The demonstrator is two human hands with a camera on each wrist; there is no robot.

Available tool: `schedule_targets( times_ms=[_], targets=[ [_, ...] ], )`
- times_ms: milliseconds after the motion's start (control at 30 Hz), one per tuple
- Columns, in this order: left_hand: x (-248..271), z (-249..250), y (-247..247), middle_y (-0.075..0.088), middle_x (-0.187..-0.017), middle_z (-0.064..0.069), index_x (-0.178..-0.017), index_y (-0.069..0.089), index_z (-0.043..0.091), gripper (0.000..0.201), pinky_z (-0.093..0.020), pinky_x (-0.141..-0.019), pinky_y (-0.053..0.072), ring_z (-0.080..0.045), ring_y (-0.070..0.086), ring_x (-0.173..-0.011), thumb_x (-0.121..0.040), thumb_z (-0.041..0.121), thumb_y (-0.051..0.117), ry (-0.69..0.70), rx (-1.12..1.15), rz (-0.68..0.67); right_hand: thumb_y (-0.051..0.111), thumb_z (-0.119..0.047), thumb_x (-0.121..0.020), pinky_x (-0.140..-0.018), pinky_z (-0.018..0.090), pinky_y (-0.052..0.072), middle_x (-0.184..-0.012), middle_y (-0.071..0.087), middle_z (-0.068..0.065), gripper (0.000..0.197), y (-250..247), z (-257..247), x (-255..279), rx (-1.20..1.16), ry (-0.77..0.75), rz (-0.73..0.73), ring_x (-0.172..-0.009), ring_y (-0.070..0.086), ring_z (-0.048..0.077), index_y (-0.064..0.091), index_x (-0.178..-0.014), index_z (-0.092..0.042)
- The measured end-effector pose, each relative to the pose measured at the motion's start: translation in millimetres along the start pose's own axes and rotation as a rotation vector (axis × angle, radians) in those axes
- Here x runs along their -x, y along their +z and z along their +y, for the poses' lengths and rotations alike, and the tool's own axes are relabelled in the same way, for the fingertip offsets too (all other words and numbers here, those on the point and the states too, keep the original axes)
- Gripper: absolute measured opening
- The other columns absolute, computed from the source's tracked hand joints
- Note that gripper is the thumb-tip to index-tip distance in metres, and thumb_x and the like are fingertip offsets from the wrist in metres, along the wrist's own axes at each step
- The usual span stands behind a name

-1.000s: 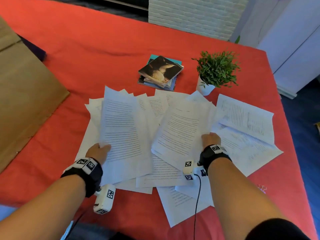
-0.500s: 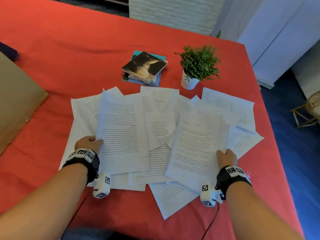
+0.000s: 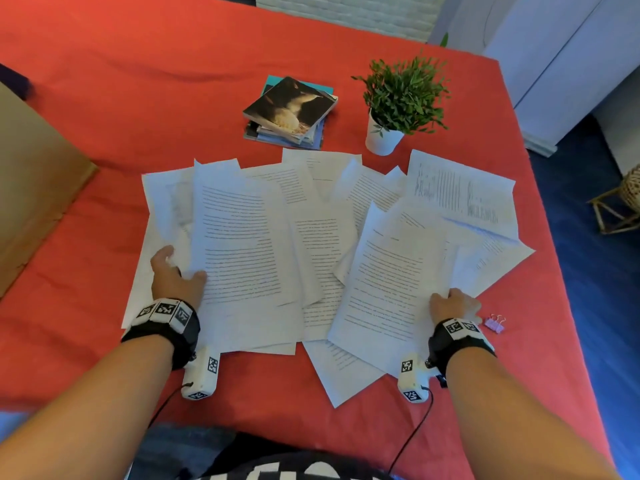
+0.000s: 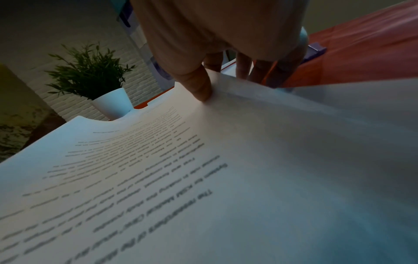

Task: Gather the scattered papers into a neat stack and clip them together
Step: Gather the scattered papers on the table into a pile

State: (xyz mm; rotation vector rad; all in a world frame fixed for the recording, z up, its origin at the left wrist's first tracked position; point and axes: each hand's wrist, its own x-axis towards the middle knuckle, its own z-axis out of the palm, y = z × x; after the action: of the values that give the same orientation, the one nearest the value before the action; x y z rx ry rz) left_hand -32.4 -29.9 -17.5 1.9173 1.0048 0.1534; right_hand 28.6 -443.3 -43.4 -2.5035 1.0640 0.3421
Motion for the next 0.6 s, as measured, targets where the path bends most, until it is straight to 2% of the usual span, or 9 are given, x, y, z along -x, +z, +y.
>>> schedule_targets(
  times_ms=[67, 100, 167, 267, 300, 333, 433, 533, 600],
  targets=[
    [4.9, -6.3, -7.2, 0.046, -0.141, -0.022, -0.149, 0.012, 0.021, 0.083, -0.039, -0.107, 0.033, -0.035, 0.047, -0.128, -0.085, 0.01, 0.064, -0.045, -0.001, -0.066, 0.049, -0.022, -0.084, -0.095, 0.042, 0.046, -0.124, 0.049, 0.022, 0.035, 0.2, 0.3, -1.2, -0.03, -0.015, -0.002, -0.106, 0.053, 0.039, 0.061, -0.113, -0.007],
    [4.5, -11.1, -10.1, 0.045, -0.143, -0.021, -0.15, 0.012, 0.021, 0.082, -0.039, -0.108, 0.033, -0.035, 0.047, -0.129, -0.086, 0.012, 0.063, -0.052, -0.016, -0.097, 0.049, -0.023, -0.082, -0.09, 0.041, 0.049, -0.12, 0.052, 0.022, 0.034, -0.6, 0.2, -1.6, -0.048, -0.014, -0.009, -0.101, 0.055, 0.04, 0.063, -0.108, -0.008],
    [0.6, -19.0, -13.3, 0.051, -0.139, -0.02, -0.145, 0.029, 0.013, 0.064, -0.039, -0.105, 0.036, -0.036, 0.05, -0.125, -0.089, 0.017, 0.059, -0.017, -0.118, -0.142, 0.05, -0.024, -0.079, -0.086, 0.04, 0.049, -0.112, 0.057, 0.021, 0.029, -0.8, 2.6, -7.4, -0.064, -0.02, -0.027, -0.098, 0.056, 0.04, 0.063, -0.102, -0.011],
    [-9.0, -22.1, -11.5, 0.06, -0.122, -0.025, -0.114, 0.058, 0.002, 0.03, -0.04, -0.089, 0.043, -0.041, 0.056, -0.11, -0.092, 0.022, 0.053, 0.059, -0.291, -0.136, 0.051, -0.015, -0.083, -0.078, 0.035, 0.046, -0.085, 0.059, 0.015, 0.008, -7.7, -4.4, 2.7, -0.162, -0.095, -0.077, -0.086, 0.055, 0.033, 0.055, -0.078, -0.01],
    [-13.4, -22.1, -10.7, 0.06, -0.12, -0.026, -0.107, 0.061, 0.002, 0.029, -0.039, -0.088, 0.043, -0.041, 0.055, -0.109, -0.092, 0.025, 0.053, 0.071, -0.343, -0.119, 0.05, -0.011, -0.084, -0.073, 0.033, 0.042, -0.075, 0.055, 0.012, 0.014, -8.4, -7.1, 5.8, -0.202, -0.136, -0.081, -0.081, 0.053, 0.031, 0.05, -0.071, -0.01],
    [-18.1, -22.0, -11.0, 0.057, -0.125, -0.026, -0.107, 0.063, 0.002, 0.034, -0.04, -0.094, 0.043, -0.041, 0.052, -0.114, -0.091, 0.029, 0.053, 0.076, -0.41, -0.09, 0.05, -0.009, -0.086, -0.071, 0.031, 0.039, -0.072, 0.053, 0.01, 0.017, -8.7, -9.6, 7.8, -0.246, -0.18, -0.059, -0.079, 0.052, 0.03, 0.048, -0.069, -0.01],
    [-31.4, -24.1, -15.2, 0.027, -0.153, -0.017, -0.126, 0.055, 0.003, 0.05, -0.044, -0.114, 0.025, -0.038, 0.026, -0.138, -0.09, 0.038, 0.049, -0.009, -0.487, -0.025, 0.049, -0.01, -0.089, -0.072, 0.03, 0.035, -0.084, 0.054, 0.013, 0.01, -17.0, -22.4, 19.9, -0.354, -0.354, 0.069, -0.079, 0.051, 0.029, 0.05, -0.079, -0.007],
    [-36.2, -22.0, -22.9, 0.008, -0.159, -0.014, -0.133, 0.05, 0.008, 0.051, -0.048, -0.118, 0.014, -0.039, 0.01, -0.144, -0.092, 0.038, 0.047, -0.1, -0.468, -0.018, 0.05, -0.01, -0.091, -0.079, 0.029, 0.037, -0.097, 0.056, 0.007, 0.01, -32.9, -37.8, 35.0, -0.463, -0.504, 0.121, -0.088, 0.051, 0.024, 0.055, -0.098, -0.007],
    [-39.5, -20.5, -29.6, 0.008, -0.159, -0.015, -0.134, 0.049, 0.012, 0.051, -0.05, -0.118, 0.012, -0.04, 0.009, -0.144, -0.091, 0.038, 0.047, -0.145, -0.466, -0.018, 0.052, -0.007, -0.091, -0.081, 0.027, 0.039, -0.103, 0.057, 0.002, 0.029, -44.6, -47.7, 47.3, -0.594, -0.575, 0.128, -0.092, 0.054, 0.02, 0.051, -0.118, -0.014]
  ],
)
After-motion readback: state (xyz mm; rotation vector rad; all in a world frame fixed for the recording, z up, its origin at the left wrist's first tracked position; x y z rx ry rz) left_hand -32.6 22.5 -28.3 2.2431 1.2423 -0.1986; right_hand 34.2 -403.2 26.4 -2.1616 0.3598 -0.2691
